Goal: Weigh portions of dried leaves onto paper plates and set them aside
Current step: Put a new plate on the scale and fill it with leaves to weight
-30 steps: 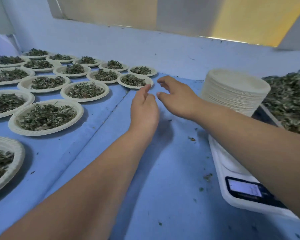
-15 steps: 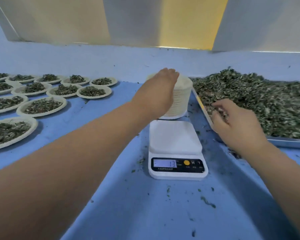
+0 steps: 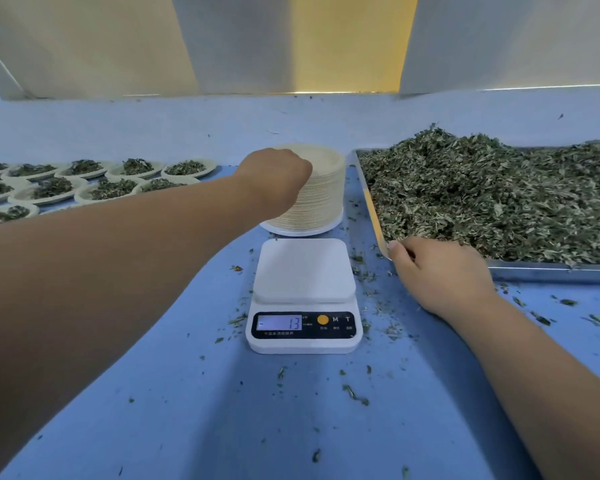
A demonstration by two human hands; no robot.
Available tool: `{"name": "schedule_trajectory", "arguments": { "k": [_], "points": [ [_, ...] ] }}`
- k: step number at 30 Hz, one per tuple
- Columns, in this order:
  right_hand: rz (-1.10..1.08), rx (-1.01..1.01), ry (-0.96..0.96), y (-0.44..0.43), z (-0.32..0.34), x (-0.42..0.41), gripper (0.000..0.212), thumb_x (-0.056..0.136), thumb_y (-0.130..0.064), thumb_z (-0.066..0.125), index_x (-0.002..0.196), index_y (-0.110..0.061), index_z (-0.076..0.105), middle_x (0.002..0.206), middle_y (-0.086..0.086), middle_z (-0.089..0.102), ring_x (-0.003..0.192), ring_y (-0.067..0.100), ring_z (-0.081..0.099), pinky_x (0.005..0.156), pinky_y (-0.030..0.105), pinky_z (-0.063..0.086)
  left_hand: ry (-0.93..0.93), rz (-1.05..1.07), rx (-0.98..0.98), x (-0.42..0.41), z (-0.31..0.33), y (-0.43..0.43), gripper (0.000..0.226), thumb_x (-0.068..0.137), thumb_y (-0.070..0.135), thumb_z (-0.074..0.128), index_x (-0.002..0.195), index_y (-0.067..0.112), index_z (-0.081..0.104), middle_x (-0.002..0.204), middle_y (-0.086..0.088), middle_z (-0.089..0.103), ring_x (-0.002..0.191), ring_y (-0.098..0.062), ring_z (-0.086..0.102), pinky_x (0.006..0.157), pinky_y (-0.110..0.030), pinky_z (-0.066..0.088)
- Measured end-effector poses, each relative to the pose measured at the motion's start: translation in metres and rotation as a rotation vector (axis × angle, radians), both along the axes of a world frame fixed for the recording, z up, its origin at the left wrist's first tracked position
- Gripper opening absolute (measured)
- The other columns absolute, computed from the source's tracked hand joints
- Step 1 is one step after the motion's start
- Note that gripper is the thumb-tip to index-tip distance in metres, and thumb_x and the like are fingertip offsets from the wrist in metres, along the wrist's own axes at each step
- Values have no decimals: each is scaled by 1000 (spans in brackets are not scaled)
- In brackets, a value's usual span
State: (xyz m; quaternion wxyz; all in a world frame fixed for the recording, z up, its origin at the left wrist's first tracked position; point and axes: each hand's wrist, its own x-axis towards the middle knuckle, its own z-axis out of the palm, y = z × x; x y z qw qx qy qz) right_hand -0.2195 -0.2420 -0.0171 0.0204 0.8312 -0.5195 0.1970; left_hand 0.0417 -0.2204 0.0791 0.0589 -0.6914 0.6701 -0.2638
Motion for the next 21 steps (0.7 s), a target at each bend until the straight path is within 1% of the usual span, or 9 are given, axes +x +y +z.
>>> {"name": "schedule_trajectory", "arguments": {
  "k": [4,6,8,11,13,14,16,18,21],
  "points": [
    [7,-37,-25,0,-2,1,48,106,-49,27,74,-25,53,56,-4,53,53,14,48,84,40,40,-74,-12,14,4,1,-2,26,90,-2,48,110,12,56,76,0,38,75,-27,48,54,-33,29],
    [4,-45,-23,-1,-4,0,48,106,-49,26,75,-25,55,56,-4,54,53,14,49,88,41,39,-115,-34,20,6,2,-2,29,91,0,49,116,13,55,75,1,37,75,-27,48,52,-32,27],
    [7,-55,-18,-2,-6,1,49,106,-49,26,75,-25,55,55,-4,54,53,15,49,87,40,37,-150,-43,36,7,3,-2,32,92,1,48,121,12,55,75,1,36,74,-26,47,52,-32,27],
    [3,-75,-20,-3,-7,1,49,106,-48,26,74,-24,56,54,-4,53,52,15,48,84,39,33,-196,-39,59,5,5,-3,27,90,0,48,113,11,55,72,0,35,60,-21,40,50,-31,26],
    [0,-73,-25,-3,-7,1,48,106,-48,27,74,-24,56,54,-4,52,52,15,48,87,40,35,-208,-32,70,3,7,-2,21,89,0,48,107,10,54,70,-1,34,56,-19,32,48,-31,23],
    [-2,-72,-29,-3,-7,1,48,106,-47,28,74,-24,55,54,-4,52,51,15,48,89,40,37,-209,-36,69,3,8,-2,21,90,1,48,108,10,53,70,-1,34,55,-19,31,47,-30,22],
    [-6,-73,-31,-2,-7,1,47,105,-47,28,73,-24,53,53,-4,52,50,15,48,89,40,38,-219,-62,52,2,9,-2,32,91,2,49,122,10,46,69,-3,36,55,-20,32,46,-31,21],
    [-5,-68,-28,-2,-6,1,47,105,-46,29,71,-24,52,53,-5,51,50,15,48,90,40,38,-187,-84,28,0,11,-4,47,92,3,50,135,13,33,68,-5,40,55,-22,35,44,-32,22],
    [2,-64,-32,-1,-5,1,47,105,-46,29,69,-24,49,53,-5,52,50,15,48,89,40,38,-95,-99,-68,-5,10,-3,60,91,0,51,142,15,23,68,-4,41,53,-22,35,44,-32,21]
  ]
}}
